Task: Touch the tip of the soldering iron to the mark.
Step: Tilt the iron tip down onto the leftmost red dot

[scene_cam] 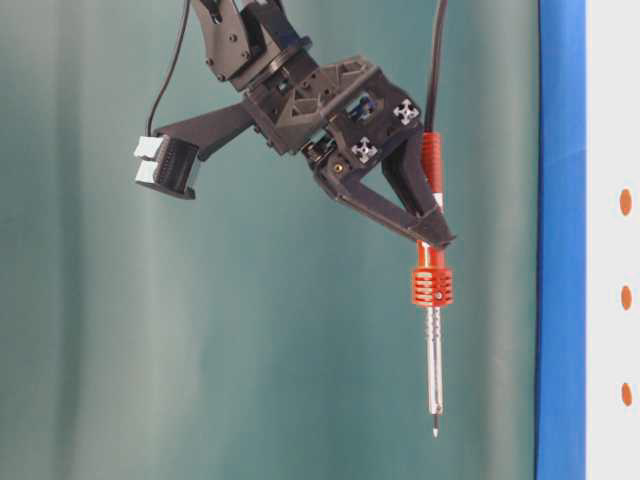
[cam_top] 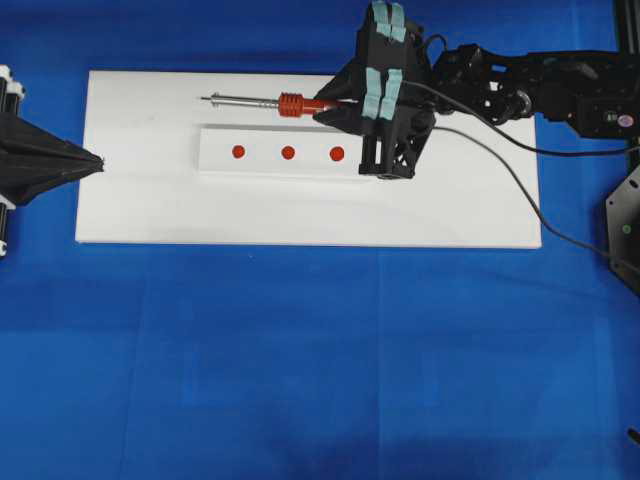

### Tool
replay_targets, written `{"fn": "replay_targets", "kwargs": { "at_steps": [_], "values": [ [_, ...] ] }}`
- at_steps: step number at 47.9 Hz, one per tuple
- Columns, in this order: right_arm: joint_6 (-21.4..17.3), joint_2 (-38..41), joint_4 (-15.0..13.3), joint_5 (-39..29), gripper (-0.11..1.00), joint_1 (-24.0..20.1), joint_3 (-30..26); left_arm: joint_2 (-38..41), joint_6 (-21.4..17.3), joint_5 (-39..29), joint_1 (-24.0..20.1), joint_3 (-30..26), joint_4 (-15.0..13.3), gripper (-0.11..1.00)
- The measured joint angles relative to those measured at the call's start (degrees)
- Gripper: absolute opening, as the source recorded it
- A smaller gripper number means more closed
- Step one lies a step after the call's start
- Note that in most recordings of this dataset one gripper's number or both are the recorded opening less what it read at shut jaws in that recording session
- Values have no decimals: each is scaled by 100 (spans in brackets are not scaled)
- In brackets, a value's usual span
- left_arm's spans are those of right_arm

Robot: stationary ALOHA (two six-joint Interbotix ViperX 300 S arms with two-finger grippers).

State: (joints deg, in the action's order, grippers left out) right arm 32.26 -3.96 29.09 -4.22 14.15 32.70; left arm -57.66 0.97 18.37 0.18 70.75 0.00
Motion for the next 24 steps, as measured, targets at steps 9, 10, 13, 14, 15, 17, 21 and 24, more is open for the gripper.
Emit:
{"fn": "replay_targets", "kwargs": {
  "at_steps": [9,10,13,14,15,17,21,24],
  "values": [
    [-9,0,-9,-237,6,0,-18,0,0,-9,0,0,0,0],
    [-9,0,-9,-299,6,9,-26,0,0,0,0,0,0,0],
    [-18,0,-9,-510,6,35,-70,0,0,-9,0,0,0,0],
    [-26,0,-18,-571,6,44,-88,9,0,0,0,0,0,0],
    [-35,0,-18,-650,6,62,-97,9,0,-9,0,0,0,0],
    [-35,9,-18,-791,6,88,-132,9,0,-9,0,0,0,0],
    [-44,0,-18,-1037,6,149,-211,9,0,0,0,0,0,0],
    [-35,0,-26,-1213,6,211,-255,18,0,0,0,0,0,0]
  ]
}}
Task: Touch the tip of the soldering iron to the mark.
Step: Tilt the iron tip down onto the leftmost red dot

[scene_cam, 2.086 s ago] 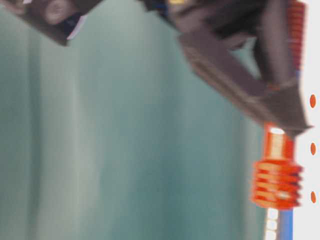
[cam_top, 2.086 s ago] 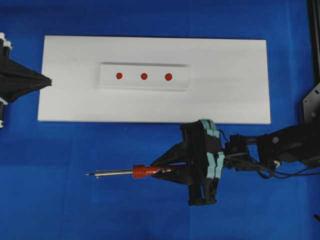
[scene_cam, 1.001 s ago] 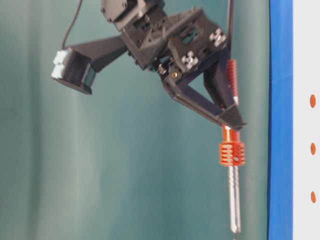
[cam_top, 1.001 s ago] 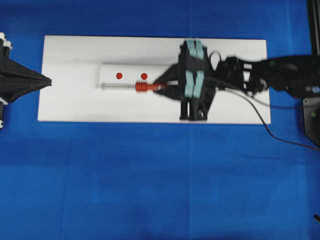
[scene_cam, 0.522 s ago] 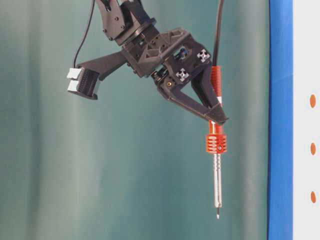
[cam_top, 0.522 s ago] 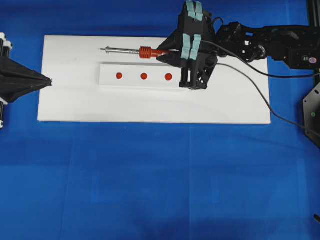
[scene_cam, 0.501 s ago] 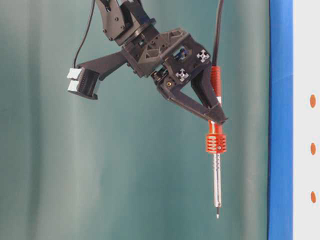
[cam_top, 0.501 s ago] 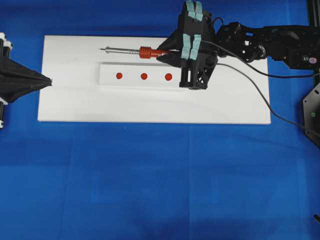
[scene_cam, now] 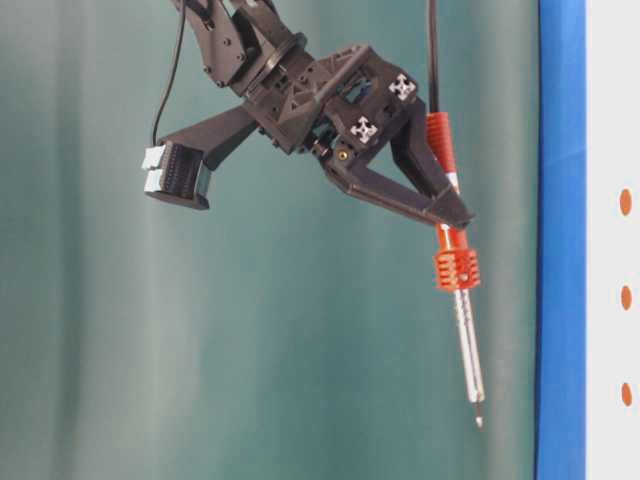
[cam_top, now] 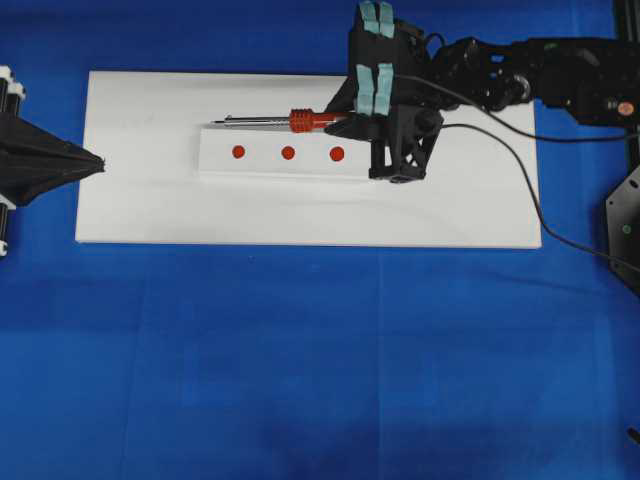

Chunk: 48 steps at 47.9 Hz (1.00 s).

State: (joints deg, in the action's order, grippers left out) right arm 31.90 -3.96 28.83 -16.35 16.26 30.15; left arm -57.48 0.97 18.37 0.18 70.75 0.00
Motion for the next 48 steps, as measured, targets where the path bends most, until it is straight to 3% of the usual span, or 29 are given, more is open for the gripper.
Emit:
{"fn": "replay_targets", "kwargs": {
  "at_steps": [20,48],
  "values": [
    [-26,0,-281,-615,6,167,-114,0,0,0,0,0,0,0],
    [-35,0,-334,-721,6,211,-114,0,0,70,0,0,0,0]
  ]
}}
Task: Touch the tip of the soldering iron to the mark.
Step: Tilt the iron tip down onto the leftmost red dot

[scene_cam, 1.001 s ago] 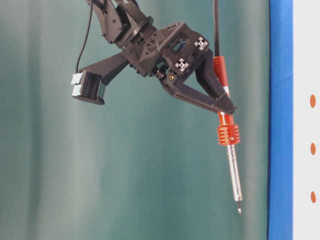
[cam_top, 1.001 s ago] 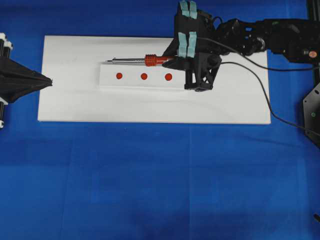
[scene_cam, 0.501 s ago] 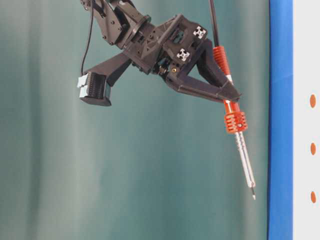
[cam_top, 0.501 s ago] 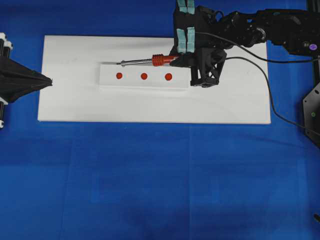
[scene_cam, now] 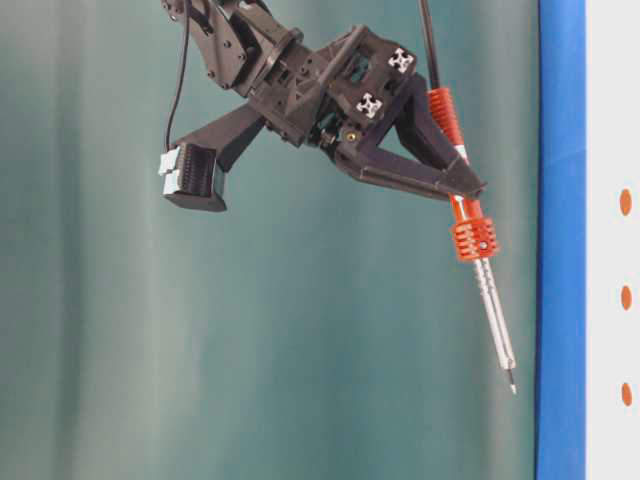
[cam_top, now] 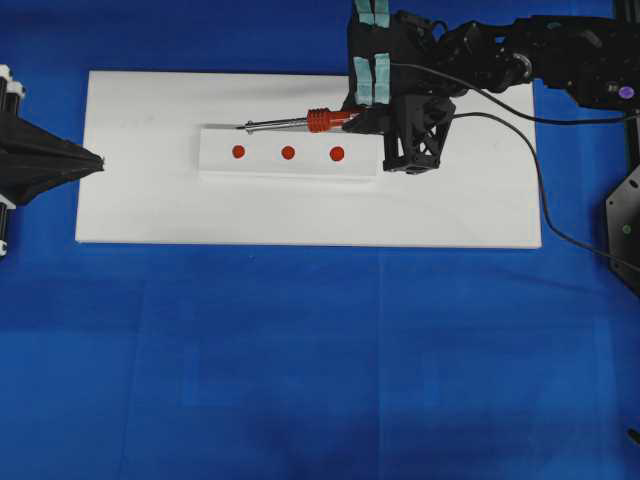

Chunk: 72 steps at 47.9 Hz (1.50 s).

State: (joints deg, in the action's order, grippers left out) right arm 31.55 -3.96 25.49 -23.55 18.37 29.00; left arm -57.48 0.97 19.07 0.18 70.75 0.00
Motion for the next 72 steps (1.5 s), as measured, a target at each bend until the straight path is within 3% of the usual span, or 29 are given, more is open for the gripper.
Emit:
{"fn": "replay_targets", "kwargs": {
  "at_steps": [72],
  "values": [
    [0,132,0,-9,6,-105,35,0,0,35,0,0,0,0]
  ]
}}
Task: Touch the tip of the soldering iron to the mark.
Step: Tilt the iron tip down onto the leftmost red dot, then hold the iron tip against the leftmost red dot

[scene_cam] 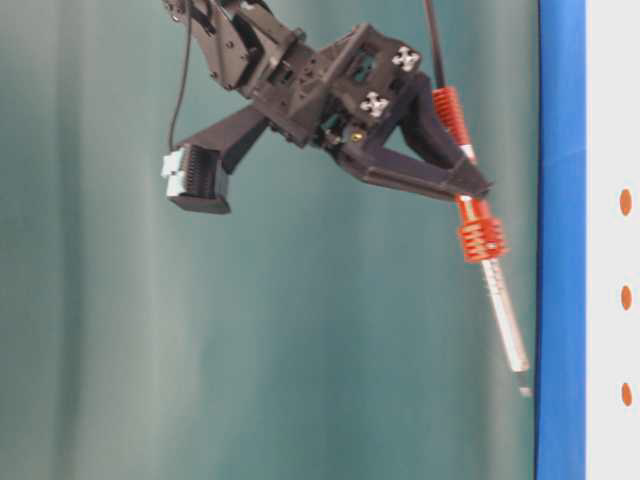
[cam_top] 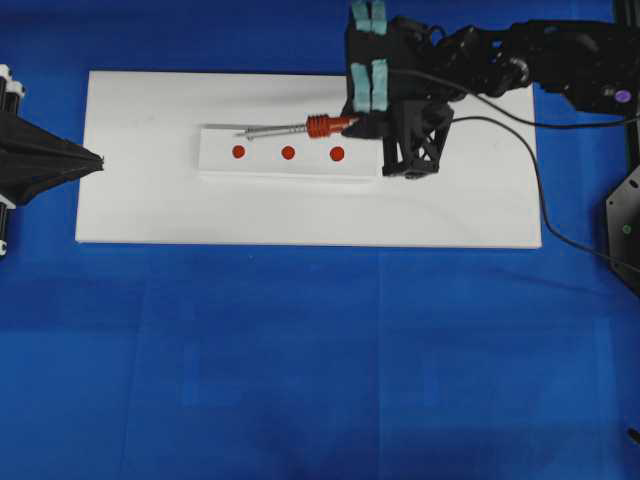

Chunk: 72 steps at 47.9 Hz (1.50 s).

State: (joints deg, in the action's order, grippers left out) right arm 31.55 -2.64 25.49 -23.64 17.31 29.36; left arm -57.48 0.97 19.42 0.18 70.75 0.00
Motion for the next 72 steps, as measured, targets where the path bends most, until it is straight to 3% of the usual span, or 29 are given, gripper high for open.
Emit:
{"fn": "replay_targets", "kwargs": {
  "at_steps": [29,72],
  "values": [
    [0,703,0,369,6,-9,0,0,0,9,0,9,0,0],
    [0,747,0,396,6,-9,9,0,0,9,0,9,0,0]
  ]
}}
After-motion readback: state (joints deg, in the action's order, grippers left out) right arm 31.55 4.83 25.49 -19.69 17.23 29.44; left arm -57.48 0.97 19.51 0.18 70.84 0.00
